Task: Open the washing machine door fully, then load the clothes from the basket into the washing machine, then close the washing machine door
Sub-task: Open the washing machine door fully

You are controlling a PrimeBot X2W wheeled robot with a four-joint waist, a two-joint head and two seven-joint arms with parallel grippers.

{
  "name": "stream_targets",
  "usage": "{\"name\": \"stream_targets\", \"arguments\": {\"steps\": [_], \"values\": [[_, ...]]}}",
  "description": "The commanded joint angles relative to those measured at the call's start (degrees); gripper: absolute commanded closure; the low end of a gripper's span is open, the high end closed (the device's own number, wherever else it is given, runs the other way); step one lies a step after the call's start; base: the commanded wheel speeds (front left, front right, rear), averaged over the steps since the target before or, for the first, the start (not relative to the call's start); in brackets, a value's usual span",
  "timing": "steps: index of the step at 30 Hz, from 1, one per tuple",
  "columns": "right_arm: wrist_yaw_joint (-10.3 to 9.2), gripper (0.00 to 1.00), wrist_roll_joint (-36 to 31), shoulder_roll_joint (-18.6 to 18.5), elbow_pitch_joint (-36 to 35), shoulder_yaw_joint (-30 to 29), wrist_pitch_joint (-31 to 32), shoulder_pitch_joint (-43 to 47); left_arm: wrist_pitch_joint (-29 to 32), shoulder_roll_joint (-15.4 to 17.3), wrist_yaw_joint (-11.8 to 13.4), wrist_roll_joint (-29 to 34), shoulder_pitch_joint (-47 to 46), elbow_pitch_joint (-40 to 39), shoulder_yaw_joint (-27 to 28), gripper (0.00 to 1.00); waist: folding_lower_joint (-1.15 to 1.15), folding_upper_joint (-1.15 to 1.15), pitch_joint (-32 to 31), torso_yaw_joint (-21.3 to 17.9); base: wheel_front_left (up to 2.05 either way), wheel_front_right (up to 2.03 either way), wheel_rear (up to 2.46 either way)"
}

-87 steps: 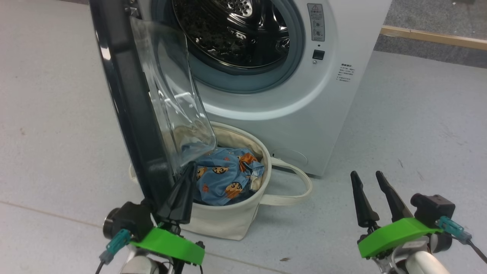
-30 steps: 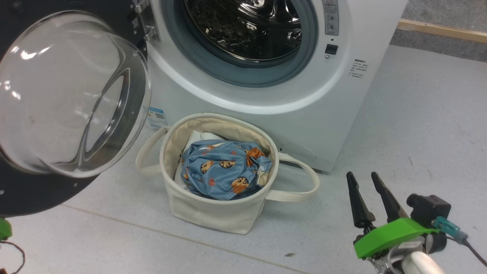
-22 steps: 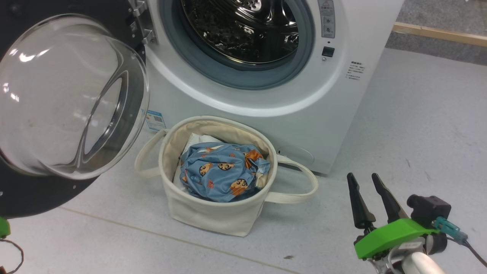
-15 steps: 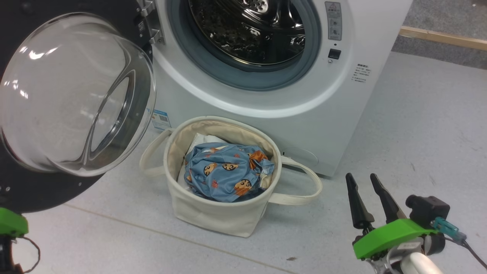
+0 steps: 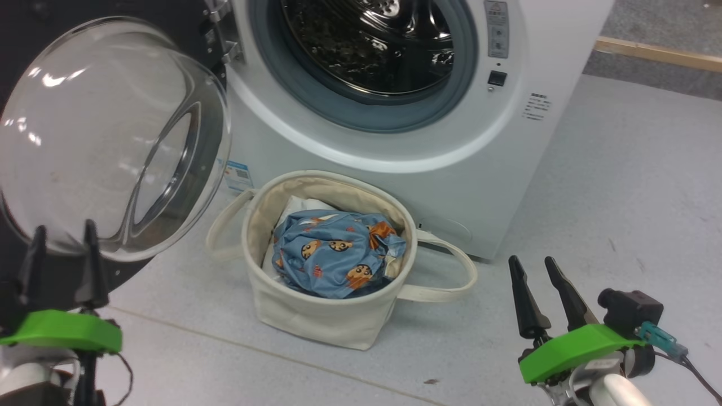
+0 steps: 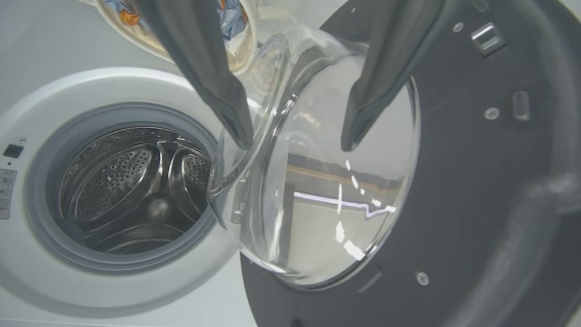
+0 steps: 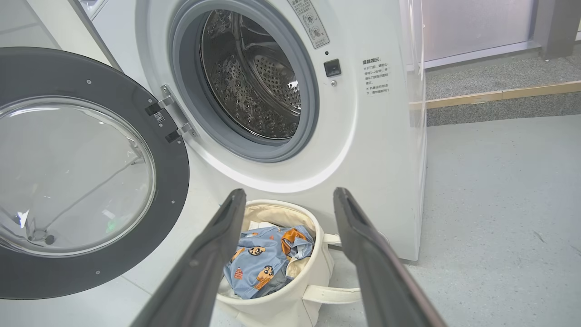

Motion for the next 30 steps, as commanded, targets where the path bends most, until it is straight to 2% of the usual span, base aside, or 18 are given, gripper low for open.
{"name": "stream_targets", "arguments": {"steps": [1, 8, 22, 30], "values": [[0.05, 0.00, -0.09, -0.25, -2.03, 0.85, -0.71, -1.57, -0.32, 1.15, -0.27, 0.38, -1.17, -2.99, 1.05, 0.00, 0.00, -0.01, 0.15, -1.16, 0.00, 0.00, 0.00], [0.05, 0.00, -0.73, -1.56, -2.83, 0.80, -0.71, -2.95, 0.61, -0.35, -0.61, -0.31, 0.03, -5.46, -0.38, 0.00, 0.00, -0.01, 0.31, -5.36, 0.00, 0.00, 0.00], [0.05, 0.00, -1.04, -4.22, -4.18, 0.31, -0.71, -3.97, 1.12, -3.06, -3.13, -4.41, 2.91, -6.94, -1.61, 0.00, 0.00, -0.01, 0.55, -17.50, 0.00, 0.00, 0.00], [0.05, 0.00, -1.37, -5.31, -4.96, 0.16, -0.71, -4.96, 0.62, -2.61, -3.45, -4.44, 3.60, -6.61, -1.87, 0.00, 0.00, -0.01, 1.44, -20.85, 0.00, 0.00, 0.00]]}}
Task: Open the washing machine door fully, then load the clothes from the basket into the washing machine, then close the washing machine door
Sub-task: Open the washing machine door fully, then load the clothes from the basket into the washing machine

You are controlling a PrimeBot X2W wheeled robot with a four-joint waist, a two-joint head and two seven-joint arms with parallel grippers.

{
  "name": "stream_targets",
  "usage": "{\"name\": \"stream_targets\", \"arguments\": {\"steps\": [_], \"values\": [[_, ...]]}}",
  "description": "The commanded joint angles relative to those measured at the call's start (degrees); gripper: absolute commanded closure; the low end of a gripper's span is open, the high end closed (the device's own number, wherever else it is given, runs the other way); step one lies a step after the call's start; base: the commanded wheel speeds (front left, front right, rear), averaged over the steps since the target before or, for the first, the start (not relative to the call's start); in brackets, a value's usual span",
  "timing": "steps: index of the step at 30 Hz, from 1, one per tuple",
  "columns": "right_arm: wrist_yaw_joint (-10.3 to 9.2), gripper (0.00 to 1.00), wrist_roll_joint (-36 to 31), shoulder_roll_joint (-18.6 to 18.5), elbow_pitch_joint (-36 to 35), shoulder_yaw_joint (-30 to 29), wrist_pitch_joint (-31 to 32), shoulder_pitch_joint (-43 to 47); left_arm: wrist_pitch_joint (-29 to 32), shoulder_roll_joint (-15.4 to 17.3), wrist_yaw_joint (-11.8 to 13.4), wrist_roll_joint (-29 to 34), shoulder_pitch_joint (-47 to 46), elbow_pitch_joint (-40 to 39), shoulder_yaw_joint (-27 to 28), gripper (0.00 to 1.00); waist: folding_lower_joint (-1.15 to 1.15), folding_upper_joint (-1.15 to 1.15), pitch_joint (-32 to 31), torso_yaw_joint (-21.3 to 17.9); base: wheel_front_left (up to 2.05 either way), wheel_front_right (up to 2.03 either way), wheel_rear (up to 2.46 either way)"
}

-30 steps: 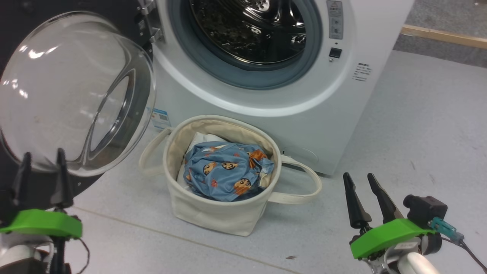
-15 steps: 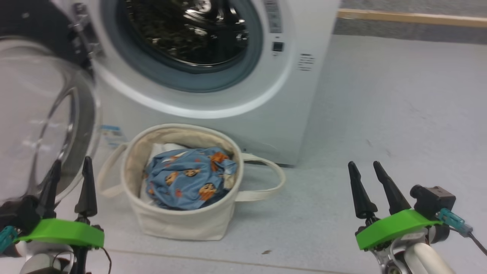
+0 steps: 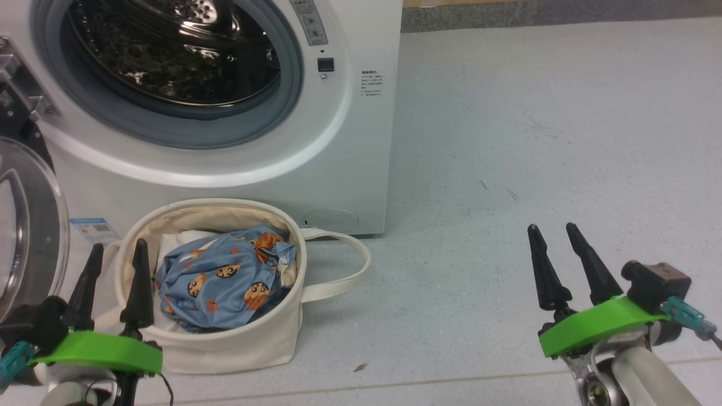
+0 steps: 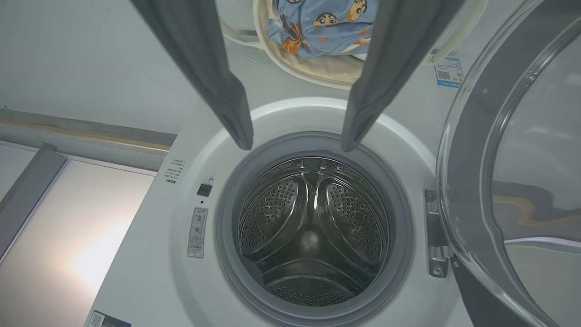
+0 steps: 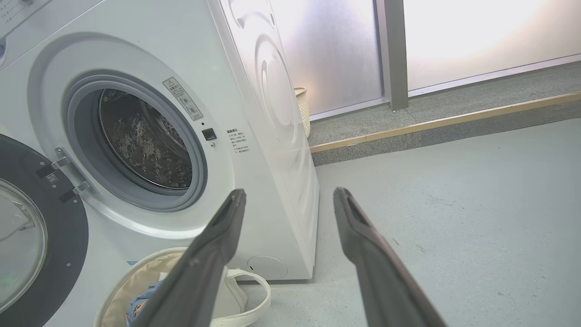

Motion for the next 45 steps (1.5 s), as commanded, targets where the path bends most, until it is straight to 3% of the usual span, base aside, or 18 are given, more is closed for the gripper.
{"name": "stream_targets", "arguments": {"steps": [1, 45], "values": [[0.05, 0.00, -0.76, -1.24, -2.08, 0.39, -0.71, -2.07, -0.64, 1.78, -0.16, -0.20, -0.83, -1.78, 1.84, 0.00, 0.00, -0.01, 0.30, -0.35, 0.00, 0.00, 0.00], [0.05, 0.00, -1.85, -2.05, 0.04, 0.37, -0.71, -2.22, -1.74, 2.31, -0.42, -0.06, -0.68, 1.66, 0.05, 0.00, 0.00, -0.01, -1.01, 1.84, 0.14, -0.12, -0.01]]}}
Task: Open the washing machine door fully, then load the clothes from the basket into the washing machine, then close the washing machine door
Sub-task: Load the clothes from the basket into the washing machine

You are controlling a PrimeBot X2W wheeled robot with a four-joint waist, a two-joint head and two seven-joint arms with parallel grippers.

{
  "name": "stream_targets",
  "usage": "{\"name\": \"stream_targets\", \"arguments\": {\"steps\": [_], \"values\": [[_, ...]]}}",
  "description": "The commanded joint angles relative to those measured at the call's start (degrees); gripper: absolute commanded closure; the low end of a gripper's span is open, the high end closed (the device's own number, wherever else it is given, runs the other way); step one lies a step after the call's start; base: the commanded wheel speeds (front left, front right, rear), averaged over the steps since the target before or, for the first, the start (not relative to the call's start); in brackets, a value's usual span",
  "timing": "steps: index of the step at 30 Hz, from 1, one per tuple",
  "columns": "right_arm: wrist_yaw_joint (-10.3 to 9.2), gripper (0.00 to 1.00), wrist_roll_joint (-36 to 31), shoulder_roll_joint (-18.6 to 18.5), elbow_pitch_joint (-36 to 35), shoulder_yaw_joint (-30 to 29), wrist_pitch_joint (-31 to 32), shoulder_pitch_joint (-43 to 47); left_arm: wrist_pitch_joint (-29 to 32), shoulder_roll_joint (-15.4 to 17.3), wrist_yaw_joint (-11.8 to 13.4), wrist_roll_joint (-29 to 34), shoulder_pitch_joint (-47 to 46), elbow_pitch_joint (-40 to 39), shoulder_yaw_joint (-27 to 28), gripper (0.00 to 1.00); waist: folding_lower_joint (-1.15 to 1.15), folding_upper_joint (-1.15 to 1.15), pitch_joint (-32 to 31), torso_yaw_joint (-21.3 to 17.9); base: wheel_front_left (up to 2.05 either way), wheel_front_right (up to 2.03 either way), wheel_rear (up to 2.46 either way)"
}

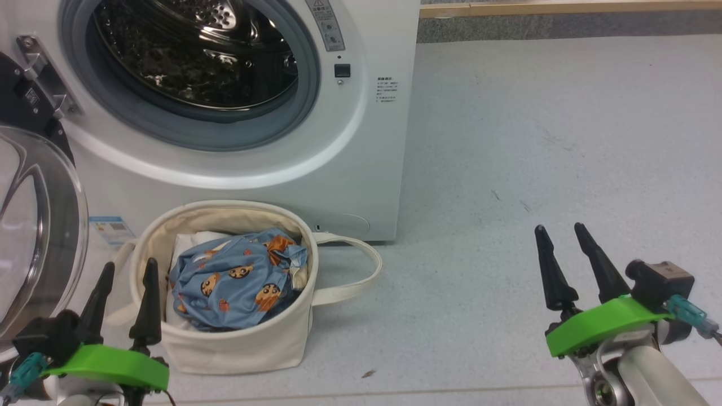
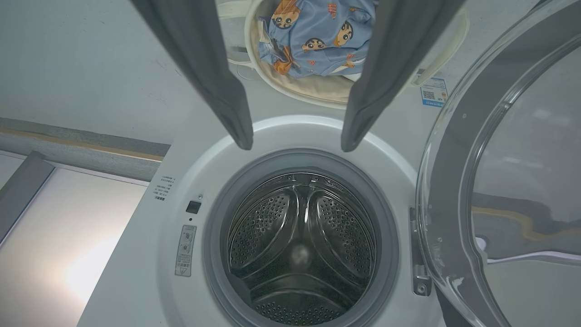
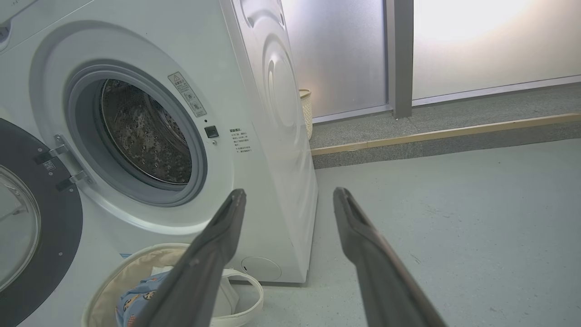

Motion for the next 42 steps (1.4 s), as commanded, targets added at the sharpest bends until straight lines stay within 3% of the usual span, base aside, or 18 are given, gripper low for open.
{"name": "stream_targets", "arguments": {"steps": [1, 20, 42], "values": [[0.05, 0.00, 0.28, -0.99, -1.54, 0.98, -0.71, -1.59, -0.60, 1.96, 0.10, -0.03, -1.69, -1.54, 1.90, 0.00, 0.00, 0.01, -0.01, 0.06, 1.22, -1.13, -0.09], [0.05, 0.00, 0.40, -0.60, -1.73, 0.94, -0.71, -1.54, -0.68, 2.28, 1.05, -0.11, -1.99, -1.73, 1.75, 0.00, 0.00, 0.01, 0.38, 0.91, 1.17, -1.08, -0.09], [0.05, 0.00, 0.28, 0.15, -1.88, 1.20, -0.71, -1.48, -0.72, 2.38, 1.23, -0.83, -1.99, -1.39, 1.51, 0.00, 0.00, 0.01, 0.97, 0.97, 0.09, -0.09, 0.00]]}}
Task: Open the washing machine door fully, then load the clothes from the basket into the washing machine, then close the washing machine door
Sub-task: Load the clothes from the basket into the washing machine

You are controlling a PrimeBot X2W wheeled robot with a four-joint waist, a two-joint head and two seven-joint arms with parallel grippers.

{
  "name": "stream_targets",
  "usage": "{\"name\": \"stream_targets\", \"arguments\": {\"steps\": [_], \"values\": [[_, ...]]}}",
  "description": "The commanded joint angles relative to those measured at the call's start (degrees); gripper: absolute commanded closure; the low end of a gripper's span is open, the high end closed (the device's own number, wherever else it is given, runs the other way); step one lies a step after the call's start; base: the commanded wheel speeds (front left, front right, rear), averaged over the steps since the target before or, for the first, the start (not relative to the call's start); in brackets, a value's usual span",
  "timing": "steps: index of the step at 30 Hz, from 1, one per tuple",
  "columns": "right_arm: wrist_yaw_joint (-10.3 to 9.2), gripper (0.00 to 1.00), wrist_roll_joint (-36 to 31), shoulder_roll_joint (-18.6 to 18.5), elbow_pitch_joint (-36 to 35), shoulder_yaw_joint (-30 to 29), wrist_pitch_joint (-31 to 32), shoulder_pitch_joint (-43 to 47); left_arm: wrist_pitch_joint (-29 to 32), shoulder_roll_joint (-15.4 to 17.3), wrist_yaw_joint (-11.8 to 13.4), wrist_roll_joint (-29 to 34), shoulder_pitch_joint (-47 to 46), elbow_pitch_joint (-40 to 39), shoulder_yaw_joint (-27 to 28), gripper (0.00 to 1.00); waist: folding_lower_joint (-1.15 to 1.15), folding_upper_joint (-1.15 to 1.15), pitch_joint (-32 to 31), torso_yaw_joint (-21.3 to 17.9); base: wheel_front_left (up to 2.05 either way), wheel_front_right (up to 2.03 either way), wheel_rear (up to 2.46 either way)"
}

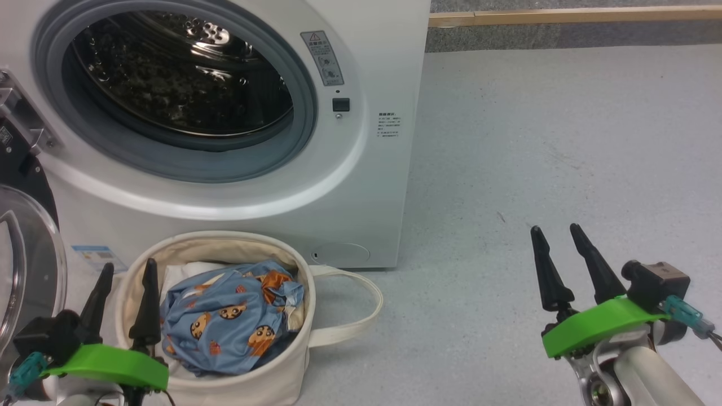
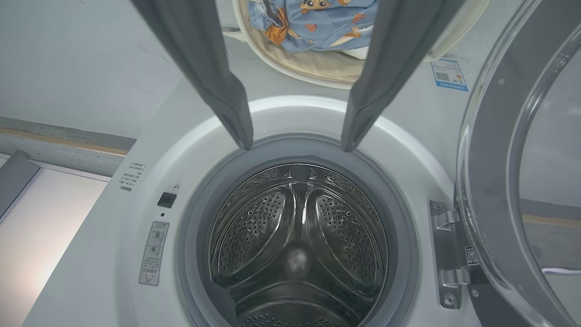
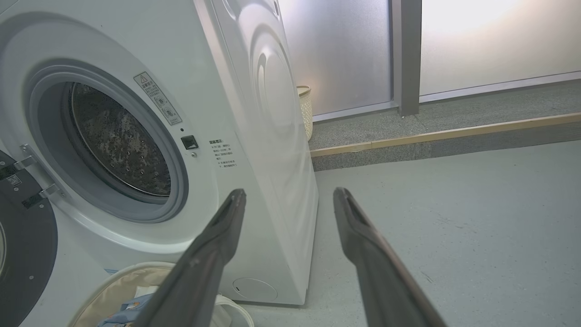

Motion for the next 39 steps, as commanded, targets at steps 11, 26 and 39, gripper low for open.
{"name": "stream_targets", "arguments": {"steps": [11, 26, 39], "values": [[0.05, 0.00, 0.65, -0.17, -2.80, 1.75, -0.71, -1.56, -0.74, -2.14, 1.71, 1.38, -2.18, -2.37, 3.44, 0.00, 0.00, -0.01, 2.24, 0.18, 0.00, 0.00, 0.00], [0.05, 0.00, 0.18, -0.44, -5.15, 1.27, -0.71, -3.99, -0.75, -4.97, -1.71, 5.51, -10.60, 10.90, 2.42, 0.00, 0.00, -0.01, 9.56, -2.83, 0.00, 0.00, 0.00], [0.05, 0.00, -1.26, -1.41, -8.08, -0.24, -0.71, -6.20, -0.75, -4.81, -1.25, 5.92, -24.88, 32.40, 4.90, 0.00, 0.00, -0.01, 20.47, -3.47, 0.00, 0.00, 0.00]]}}
